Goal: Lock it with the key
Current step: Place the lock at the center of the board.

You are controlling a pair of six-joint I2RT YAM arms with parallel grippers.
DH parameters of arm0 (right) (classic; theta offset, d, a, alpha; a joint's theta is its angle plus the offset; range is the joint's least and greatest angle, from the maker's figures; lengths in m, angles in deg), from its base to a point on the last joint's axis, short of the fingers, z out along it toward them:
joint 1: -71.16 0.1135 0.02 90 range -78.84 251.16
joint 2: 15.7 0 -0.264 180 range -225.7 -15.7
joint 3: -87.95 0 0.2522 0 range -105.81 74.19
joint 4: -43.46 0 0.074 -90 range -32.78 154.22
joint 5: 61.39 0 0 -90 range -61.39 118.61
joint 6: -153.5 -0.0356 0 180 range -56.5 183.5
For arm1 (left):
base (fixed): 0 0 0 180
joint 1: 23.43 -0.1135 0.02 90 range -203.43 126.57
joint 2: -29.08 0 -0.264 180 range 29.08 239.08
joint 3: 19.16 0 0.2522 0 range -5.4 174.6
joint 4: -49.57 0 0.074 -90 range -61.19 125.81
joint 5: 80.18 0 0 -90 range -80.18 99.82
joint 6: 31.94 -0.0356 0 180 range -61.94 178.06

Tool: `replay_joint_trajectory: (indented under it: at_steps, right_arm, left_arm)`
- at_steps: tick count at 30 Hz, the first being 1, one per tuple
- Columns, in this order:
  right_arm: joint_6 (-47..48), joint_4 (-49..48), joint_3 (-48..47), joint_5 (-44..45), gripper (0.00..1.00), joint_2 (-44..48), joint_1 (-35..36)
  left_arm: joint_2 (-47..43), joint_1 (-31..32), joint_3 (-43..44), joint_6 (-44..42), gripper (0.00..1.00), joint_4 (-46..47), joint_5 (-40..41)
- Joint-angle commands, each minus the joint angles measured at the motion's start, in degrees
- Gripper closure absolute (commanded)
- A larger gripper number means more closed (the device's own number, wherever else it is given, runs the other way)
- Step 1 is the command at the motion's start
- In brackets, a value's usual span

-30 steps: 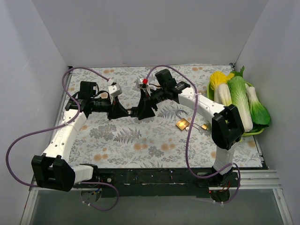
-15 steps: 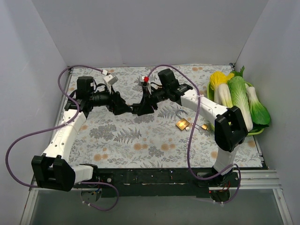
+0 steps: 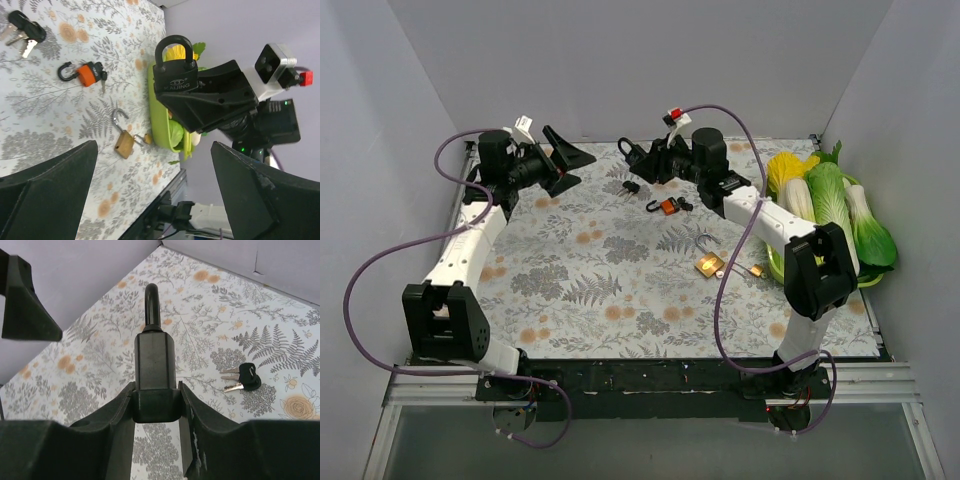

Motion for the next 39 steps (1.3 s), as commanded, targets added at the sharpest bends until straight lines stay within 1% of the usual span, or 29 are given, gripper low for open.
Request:
replay_joint_trajectory:
  at_steps: [1,4,6,10,17,19,20,22,23,26,27,29,30,33,34,36,37,38,39]
  right_arm:
    - [-6.48,-11.58,-1.5,10.28,0.99,3.95,3.2]
    - [-8.5,-12.2,-2.37,13.53,0.99,4.21,5.04]
    - [-8.95,-12.2,-2.99,15.9,0.99,4.03,6.45]
    - [-11.32,-11.15,-5.27,17.67,0.99,2.98,8.47]
    - [-12.11,-12.02,-5.19,19.7,0.99,2.8,11.46]
    - [-12.11,-12.11,-4.93,20.31,0.99,2.89,12.07]
    - [-12.03,-12.37,-4.93,20.4,0.99,2.89,12.16]
    - [-11.76,-12.55,-4.92,21.19,0.99,2.8,12.6]
    - [-11.76,-12.55,-4.93,21.8,0.99,2.8,12.61]
    - [-11.94,-11.68,-5.27,22.15,0.99,2.45,12.69]
    - [-12.02,-11.59,-5.36,22.07,0.99,2.45,12.69]
    - [-12.37,-11.58,-5.36,21.98,0.99,2.28,12.69]
    - [-12.64,-11.58,-5.45,21.98,0.99,2.28,12.78]
    - [-12.99,-11.5,-5.36,21.89,0.99,2.28,12.78]
    - [-13.17,-11.41,-5.36,21.63,0.99,2.19,12.78]
    - [-13.34,-11.41,-5.19,20.84,0.99,2.27,12.69]
    - [-13.34,-11.41,-4.67,20.66,0.99,2.45,12.69]
    - [-13.17,-11.41,-4.31,20.23,0.9,2.63,12.61]
    - [-12.91,-11.23,-3.96,19.88,0.67,2.98,12.61]
  left_arm:
    - [2.16,3.71,5.7,9.66,0.02,3.84,6.52]
    - [4.09,4.85,6.94,12.73,0.02,3.66,8.63]
    - [5.23,6.17,7.55,13.27,0.02,3.66,9.25]
    - [5.33,7.84,7.03,14.06,0.02,3.22,12.15]
    - [4.62,9.08,5.36,14.68,0.02,3.05,15.75]
    - [4.54,9.16,5.01,15.03,0.05,2.87,15.93]
    - [4.54,9.16,4.57,15.03,0.09,2.87,15.93]
    - [4.45,9.34,4.13,15.38,0.13,3.13,15.76]
    - [4.19,9.51,3.52,15.56,0.17,3.74,15.58]
    - [3.31,10.48,2.2,14.42,0.21,4.19,15.49]
    - [2.96,10.66,0.8,14.16,0.25,4.54,16.02]
    - [2.26,10.92,-0.35,14.07,0.29,5.68,16.02]
    - [2.16,11.01,-0.7,13.89,0.36,5.68,16.2]
    - [1.99,11.27,-0.8,13.36,0.49,6.03,16.81]
    - [2.07,11.27,-0.8,12.84,0.63,6.03,16.9]
    - [2.42,11.27,-0.71,12.75,0.75,6.12,17.07]
    - [2.6,11.27,-0.45,12.49,0.88,6.21,17.08]
    - [2.69,11.27,-0.27,11.87,0.95,6.04,17.34]
    - [2.86,11.27,0.08,11.17,1.0,5.95,17.51]
